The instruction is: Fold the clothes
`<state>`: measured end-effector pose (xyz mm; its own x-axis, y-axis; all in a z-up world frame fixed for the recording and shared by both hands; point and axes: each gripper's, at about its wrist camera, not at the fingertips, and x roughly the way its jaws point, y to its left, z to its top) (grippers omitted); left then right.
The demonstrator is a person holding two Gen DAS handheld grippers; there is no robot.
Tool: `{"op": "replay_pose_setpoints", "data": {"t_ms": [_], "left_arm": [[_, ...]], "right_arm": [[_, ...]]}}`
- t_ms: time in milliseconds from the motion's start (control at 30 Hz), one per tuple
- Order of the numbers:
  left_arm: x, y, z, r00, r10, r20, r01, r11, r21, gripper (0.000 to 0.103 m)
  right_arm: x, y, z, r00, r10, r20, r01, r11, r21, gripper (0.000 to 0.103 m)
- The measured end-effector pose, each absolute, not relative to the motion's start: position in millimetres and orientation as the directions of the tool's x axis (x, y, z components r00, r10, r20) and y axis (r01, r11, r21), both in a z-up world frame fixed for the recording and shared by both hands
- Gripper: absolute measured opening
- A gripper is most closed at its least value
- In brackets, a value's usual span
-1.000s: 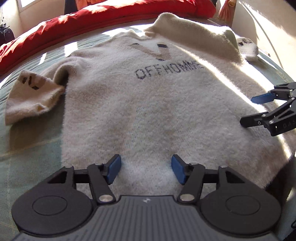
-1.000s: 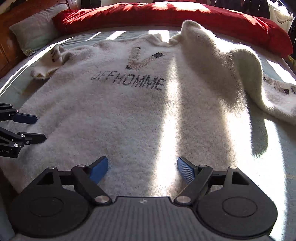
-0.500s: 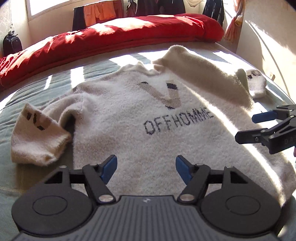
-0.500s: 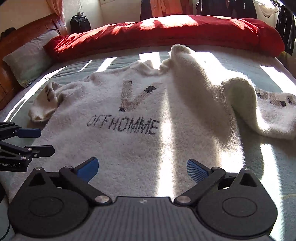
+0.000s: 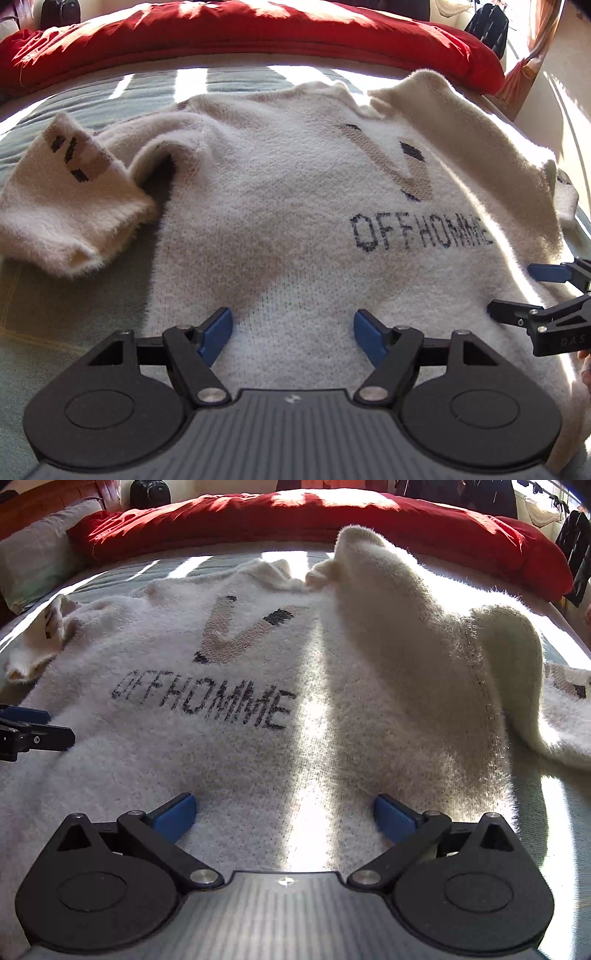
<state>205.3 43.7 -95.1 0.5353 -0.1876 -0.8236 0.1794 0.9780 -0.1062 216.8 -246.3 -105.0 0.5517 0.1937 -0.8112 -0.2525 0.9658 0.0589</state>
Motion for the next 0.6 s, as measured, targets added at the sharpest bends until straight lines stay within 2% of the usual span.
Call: {"op": "replay_pose_setpoints", "data": {"t_ms": [133,300,367,467,533,600], "left_arm": [[177,51,-91,0.517,-0.131,-0.846,0.174,0.984,-0.047,0.076],[145,37,-75,0.505,-0.080,-0.859,0.177,0.984,0.012,0.076],[136,29,-62,0.524,-0.163,-0.836,0.203,0.977,-0.063,0.076],[127,12,-56,0.528,-0.326,-0.784,0.274,0.940,-0.206,0.079],[125,0,-67,0.512,-0.328,-0.794,0.272,0.939,-0.213,0.079],[120,-8,-84,0.472,-0.283,-0.835,0.246,0.952,-0.183,0.078]], "right_arm": [[200,-262,-95,0.516,0.191,-0.835,-0.228,0.970,0.081,0.103],[154,-281,-89,0.499,0.121,-0.858,-0.194,0.981,0.026,0.103],[142,-286,-82,0.506,0.125,-0.853,-0.155,0.986,0.053,0.103],[134,-294,-75,0.526,0.227,-0.820,-0.105,0.974,0.202,0.103],[132,-296,-80,0.518,0.274,-0.810,-0.080,0.959,0.273,0.103],[130,-293,-92,0.502,0.272,-0.821,-0.063,0.958,0.279,0.103]]}}
